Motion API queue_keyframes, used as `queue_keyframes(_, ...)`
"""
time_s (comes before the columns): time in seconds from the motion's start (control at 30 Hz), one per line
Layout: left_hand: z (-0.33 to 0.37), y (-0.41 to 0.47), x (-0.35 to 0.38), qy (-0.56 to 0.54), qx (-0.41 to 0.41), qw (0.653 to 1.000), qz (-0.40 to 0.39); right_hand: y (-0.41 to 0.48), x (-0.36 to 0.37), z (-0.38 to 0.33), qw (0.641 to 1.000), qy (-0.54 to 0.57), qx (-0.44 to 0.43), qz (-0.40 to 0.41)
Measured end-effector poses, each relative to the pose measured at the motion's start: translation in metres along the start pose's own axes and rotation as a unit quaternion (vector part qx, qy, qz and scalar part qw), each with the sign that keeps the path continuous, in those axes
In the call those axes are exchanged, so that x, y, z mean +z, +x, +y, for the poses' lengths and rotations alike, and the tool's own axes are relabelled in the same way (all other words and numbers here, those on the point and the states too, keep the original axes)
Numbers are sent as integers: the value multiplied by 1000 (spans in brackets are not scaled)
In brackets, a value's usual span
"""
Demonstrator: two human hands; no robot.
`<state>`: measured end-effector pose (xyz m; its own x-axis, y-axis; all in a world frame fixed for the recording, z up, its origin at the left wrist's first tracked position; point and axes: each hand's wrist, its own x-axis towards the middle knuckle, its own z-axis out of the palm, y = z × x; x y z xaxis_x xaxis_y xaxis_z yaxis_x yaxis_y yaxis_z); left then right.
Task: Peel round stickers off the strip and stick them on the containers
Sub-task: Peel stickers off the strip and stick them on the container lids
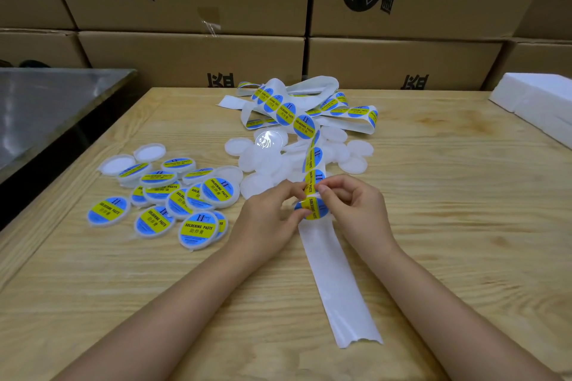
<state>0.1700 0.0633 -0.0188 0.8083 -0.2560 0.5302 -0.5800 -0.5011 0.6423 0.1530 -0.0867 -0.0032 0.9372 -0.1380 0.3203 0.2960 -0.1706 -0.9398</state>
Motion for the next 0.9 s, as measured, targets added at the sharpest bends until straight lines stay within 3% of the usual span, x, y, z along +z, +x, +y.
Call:
queue_keyframes(0.2,2,-3,1,-4,1,1000,-24,1,-1,2,999,-35,24,15)
queue_keyframes(0.4,8,-1,-5,-36,54,997,36,10,-9,7,991,-27,117,54)
queue_keyframes(0.5,9,0,-7,-89,13,994,62,14,-16,8,986,-31,162,34)
queue_keyframes(0.6,8,1,-8,-182,-80,977,72,18,-24,13,979,-82,186,5)
queue_keyframes(0.77,2,6,-12,-268,-160,945,95,21,-31,14,967,-212,142,-13)
queue_keyframes(0.83,0,7,-12,-305,-182,930,98,17,-29,15,940,-332,79,2)
queue_keyframes(0.9,-1,8,-12,-330,-197,918,96,12,-24,13,923,-381,-24,45)
